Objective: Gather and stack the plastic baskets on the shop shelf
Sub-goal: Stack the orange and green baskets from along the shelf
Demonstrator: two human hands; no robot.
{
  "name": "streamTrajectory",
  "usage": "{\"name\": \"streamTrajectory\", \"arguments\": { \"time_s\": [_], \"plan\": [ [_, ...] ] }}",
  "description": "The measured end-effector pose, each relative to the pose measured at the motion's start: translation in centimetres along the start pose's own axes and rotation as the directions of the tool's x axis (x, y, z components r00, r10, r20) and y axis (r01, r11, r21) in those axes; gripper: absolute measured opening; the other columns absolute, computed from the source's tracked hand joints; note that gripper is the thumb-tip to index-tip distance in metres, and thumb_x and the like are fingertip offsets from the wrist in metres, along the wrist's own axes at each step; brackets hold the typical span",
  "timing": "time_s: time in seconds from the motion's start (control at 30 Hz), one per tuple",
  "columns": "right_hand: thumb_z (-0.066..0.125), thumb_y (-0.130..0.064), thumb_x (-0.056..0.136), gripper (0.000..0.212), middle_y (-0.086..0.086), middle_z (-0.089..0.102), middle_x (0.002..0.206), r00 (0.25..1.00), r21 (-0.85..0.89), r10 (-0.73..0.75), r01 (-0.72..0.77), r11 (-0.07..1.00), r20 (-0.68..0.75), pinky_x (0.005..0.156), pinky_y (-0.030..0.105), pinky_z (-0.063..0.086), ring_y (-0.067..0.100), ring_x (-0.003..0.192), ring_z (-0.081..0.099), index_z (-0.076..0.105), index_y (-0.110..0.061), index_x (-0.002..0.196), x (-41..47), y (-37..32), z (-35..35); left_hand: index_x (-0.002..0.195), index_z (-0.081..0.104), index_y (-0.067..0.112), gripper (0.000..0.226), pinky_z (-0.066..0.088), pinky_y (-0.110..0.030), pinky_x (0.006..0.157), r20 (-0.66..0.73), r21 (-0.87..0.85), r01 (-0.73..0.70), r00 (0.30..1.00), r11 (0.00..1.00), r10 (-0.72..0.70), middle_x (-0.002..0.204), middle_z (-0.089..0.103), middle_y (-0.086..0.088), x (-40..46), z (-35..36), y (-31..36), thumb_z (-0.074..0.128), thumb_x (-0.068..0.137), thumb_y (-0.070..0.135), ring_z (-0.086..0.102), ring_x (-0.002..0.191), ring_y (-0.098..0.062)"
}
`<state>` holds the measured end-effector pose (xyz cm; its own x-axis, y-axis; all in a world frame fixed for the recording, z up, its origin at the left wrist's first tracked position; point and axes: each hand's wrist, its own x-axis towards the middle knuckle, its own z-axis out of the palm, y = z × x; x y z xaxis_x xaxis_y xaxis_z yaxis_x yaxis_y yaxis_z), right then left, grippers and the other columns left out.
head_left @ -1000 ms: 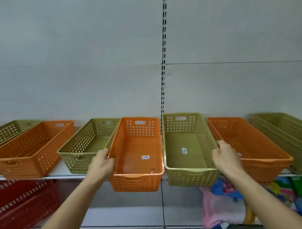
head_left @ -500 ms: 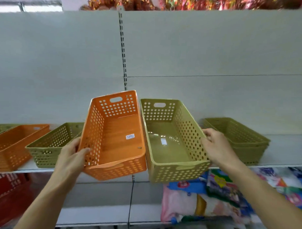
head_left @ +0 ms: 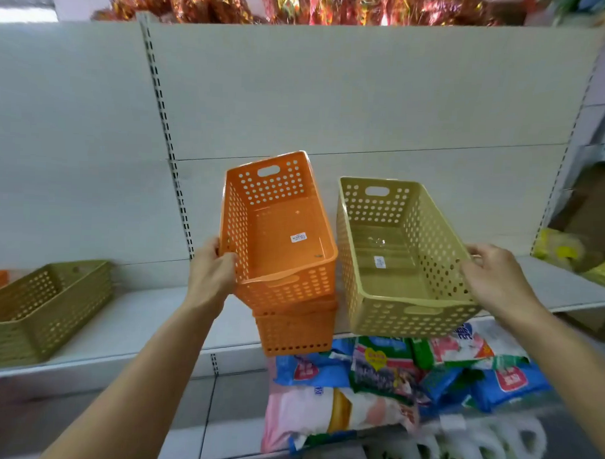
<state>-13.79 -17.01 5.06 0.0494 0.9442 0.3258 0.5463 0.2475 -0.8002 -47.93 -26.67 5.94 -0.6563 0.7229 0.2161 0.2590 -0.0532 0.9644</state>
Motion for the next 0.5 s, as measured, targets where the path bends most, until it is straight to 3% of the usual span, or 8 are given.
{"name": "streamTrajectory", "arguments": {
  "time_s": [0.2,0.33,0.5],
  "plan": [
    [0.049,-0.008,0.089,0.025,0.01,0.064,0.094,0.997,0.007,-0.033,0.034,0.999,-0.069,0.081,0.051,0.054,0.033,0.091,0.063,0.064,-0.009,0.11,6.6,1.8,-0.4,0.087,0.054,0.025,0.024,0.058,-0.055,0.075,0.044,0.088,-0.037,0.998,0.995,0.033,0.09,0.067,-0.005,3.3,4.3,-2.1,0.041,0.094,0.006,0.068,0.087,-0.03],
    [0.049,-0.007,0.088,0.025,0.014,0.066,0.093,0.995,0.046,-0.019,0.024,0.999,-0.1,0.079,0.052,0.055,0.036,0.086,0.065,0.063,-0.009,0.109,11.2,2.6,0.3,0.083,0.055,0.021,0.029,0.058,-0.054,0.074,0.014,0.102,0.05,0.999,0.993,-0.052,0.082,0.064,-0.002,5.7,6.1,-4.0,0.041,0.092,-0.003,0.064,0.075,-0.024],
    [0.047,-0.01,0.09,0.031,0.013,0.066,0.097,0.994,0.073,-0.02,0.029,0.997,-0.11,0.078,0.049,0.055,0.034,0.083,0.065,0.06,-0.007,0.118,15.4,4.3,2.0,0.11,0.054,0.014,0.027,0.061,-0.048,0.07,-0.008,0.129,0.157,0.987,0.979,-0.158,0.087,0.067,-0.004,8.5,6.4,-5.3,0.041,0.093,-0.002,0.07,0.077,-0.027]
  ]
}}
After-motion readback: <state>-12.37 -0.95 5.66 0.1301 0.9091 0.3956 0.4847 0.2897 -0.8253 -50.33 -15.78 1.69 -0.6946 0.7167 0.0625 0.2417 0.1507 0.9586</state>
